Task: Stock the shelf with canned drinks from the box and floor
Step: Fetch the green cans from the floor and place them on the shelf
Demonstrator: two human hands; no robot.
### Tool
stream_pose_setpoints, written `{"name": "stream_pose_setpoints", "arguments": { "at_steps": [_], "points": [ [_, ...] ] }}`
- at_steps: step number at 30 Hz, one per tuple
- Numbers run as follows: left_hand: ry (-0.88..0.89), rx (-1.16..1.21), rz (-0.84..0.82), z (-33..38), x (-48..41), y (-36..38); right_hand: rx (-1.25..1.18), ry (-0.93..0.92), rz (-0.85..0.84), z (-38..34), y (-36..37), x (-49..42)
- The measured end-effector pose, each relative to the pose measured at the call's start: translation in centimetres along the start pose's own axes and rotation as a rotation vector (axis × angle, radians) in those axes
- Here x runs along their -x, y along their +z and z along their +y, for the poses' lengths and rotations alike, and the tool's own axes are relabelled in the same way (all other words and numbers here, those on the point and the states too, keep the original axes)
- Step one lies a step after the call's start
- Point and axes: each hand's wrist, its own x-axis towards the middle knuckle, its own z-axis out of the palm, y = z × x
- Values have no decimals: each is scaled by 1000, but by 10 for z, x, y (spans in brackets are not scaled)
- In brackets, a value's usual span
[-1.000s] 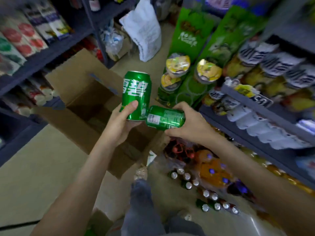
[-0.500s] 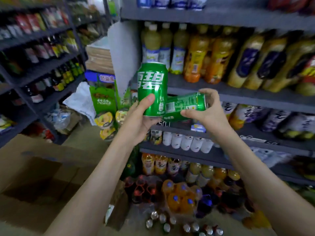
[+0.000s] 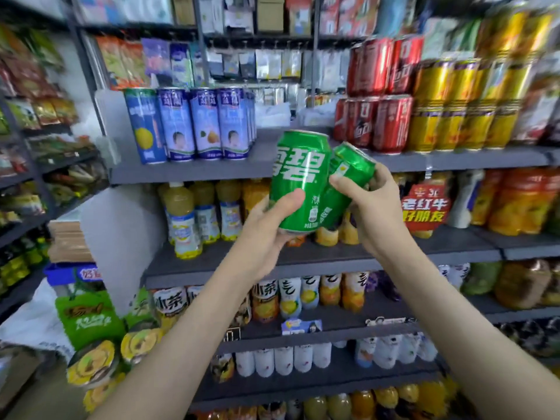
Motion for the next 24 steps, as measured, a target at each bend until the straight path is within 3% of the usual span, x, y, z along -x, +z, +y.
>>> {"name": "stream_pose_setpoints", "arguments": {
  "at_steps": [6,12,17,24],
  "points": [
    [76,-287,145,6,-50,31,72,-75,-38,-33,-44,-48],
    [276,-451,408,23,-98,49,219,-154,-196,-52,-64,-108],
    [292,-720,613,30,-127,36,284,-139,-277,-42,-50,-149],
    [206,-947,614,36,-157,8,286,-109,-232,-16,-12,-176]
  ]
}}
